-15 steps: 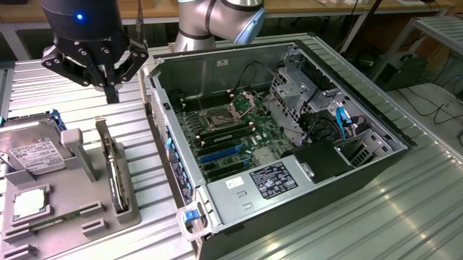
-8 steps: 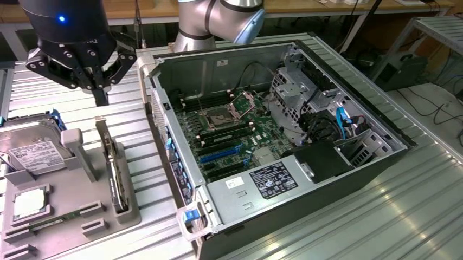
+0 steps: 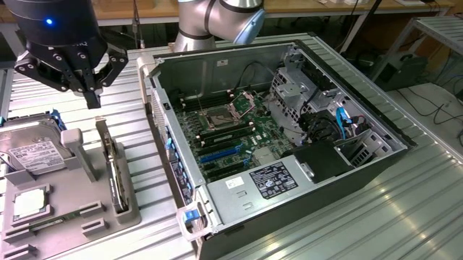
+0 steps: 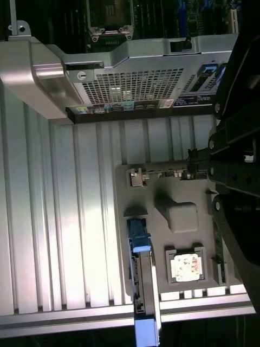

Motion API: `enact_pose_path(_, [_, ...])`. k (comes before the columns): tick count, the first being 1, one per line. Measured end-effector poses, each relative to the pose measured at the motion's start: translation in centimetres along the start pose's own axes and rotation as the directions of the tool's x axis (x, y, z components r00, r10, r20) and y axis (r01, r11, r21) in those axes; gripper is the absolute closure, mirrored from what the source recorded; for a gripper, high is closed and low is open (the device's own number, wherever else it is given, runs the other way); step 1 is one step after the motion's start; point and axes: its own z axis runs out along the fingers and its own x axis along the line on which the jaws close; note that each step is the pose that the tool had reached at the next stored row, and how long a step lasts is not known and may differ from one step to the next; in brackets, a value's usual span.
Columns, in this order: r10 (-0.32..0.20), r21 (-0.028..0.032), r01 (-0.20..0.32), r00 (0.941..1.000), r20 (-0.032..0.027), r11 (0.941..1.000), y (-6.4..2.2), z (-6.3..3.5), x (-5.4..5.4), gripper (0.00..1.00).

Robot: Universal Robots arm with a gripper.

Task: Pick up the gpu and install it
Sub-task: 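Reach for the gpu, then pick up the gpu and move the gpu toward the slot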

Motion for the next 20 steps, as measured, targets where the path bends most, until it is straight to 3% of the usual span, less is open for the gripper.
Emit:
enact_pose_path(8, [0.001,0.0011,-0.001,0.9999,-0.0152,1.0,-0.23,0.25,1.4,0.89])
enact_pose_path(20, [0.001,0.0012,-0.001,0.9999,-0.0154,1.0,-0.23,0.25,1.4,0.89])
